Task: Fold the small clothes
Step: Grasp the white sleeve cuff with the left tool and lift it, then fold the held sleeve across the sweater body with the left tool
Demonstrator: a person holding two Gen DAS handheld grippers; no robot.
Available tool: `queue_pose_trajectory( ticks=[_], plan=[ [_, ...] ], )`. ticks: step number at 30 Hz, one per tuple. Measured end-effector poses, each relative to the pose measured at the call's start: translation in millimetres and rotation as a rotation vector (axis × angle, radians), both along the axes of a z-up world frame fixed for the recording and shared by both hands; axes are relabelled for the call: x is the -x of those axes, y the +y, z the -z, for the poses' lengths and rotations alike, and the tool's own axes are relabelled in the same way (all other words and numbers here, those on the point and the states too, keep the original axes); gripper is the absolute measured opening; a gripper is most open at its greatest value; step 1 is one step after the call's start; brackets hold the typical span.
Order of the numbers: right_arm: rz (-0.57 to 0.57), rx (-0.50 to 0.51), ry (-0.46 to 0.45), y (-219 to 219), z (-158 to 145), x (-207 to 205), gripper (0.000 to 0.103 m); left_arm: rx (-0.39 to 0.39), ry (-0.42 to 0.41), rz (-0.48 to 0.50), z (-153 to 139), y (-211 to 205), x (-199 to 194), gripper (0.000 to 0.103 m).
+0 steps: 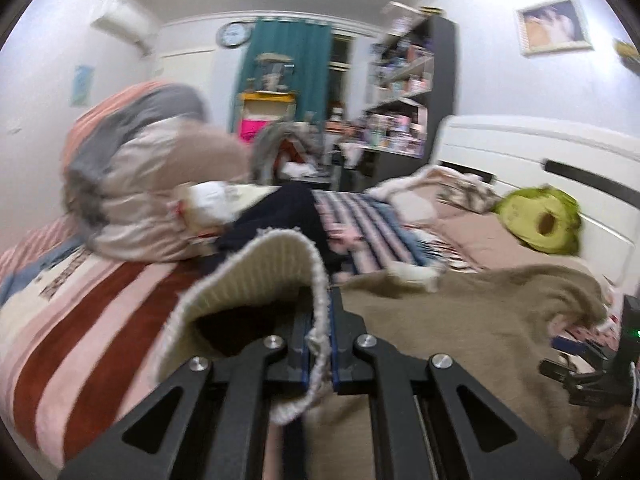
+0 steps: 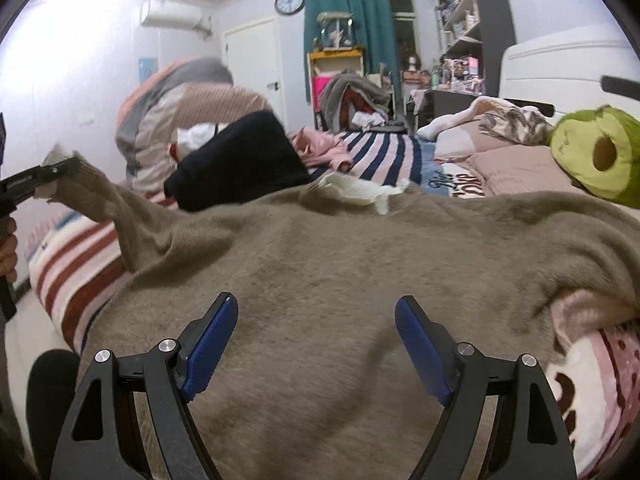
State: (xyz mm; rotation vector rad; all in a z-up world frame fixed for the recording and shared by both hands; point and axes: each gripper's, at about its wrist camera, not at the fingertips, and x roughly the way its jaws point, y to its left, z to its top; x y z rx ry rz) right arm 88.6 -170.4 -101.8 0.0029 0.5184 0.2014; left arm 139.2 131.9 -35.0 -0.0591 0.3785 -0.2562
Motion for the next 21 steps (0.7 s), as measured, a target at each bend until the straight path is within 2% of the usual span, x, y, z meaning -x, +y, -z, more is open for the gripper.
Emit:
queue_pose_trajectory(
  ticks=[3,6,9,12,17,21],
  plan=[
    [0.014,-0.024,-0.038,-20.9,-4.2,11.3,0.078,-0.027,0.006,0.120,-5.3,-58.8,4.7,0.005],
    [0.035,-0.047,-0.064,-40.9,-6.4,21.1,0.078,-0.013,0.048,0.224,0.2,-106.1,7.5,0.005],
    [0.072,-0.075,-0.086,-63.9,-7.2,30.6,0.078,0.011,0.133,0.300,19.3,-150.5,8.6,0.005],
    [0.118,-0.088,-0.100,-85.6,-6.3,39.2,0.078,-0.021,0.213,0.367,46.5,-192.0,13.1,0.005],
    [0.141,-0.098,-0.076,-107.1,2.5,42.0,0.078,-0.081,0.282,0.426,75.2,-231.7,24.5,0.005],
    [0.138,-0.110,-0.054,-113.6,8.4,37.6,0.078,-0.122,0.317,0.435,89.7,-242.0,25.2,0.006]
  ],
)
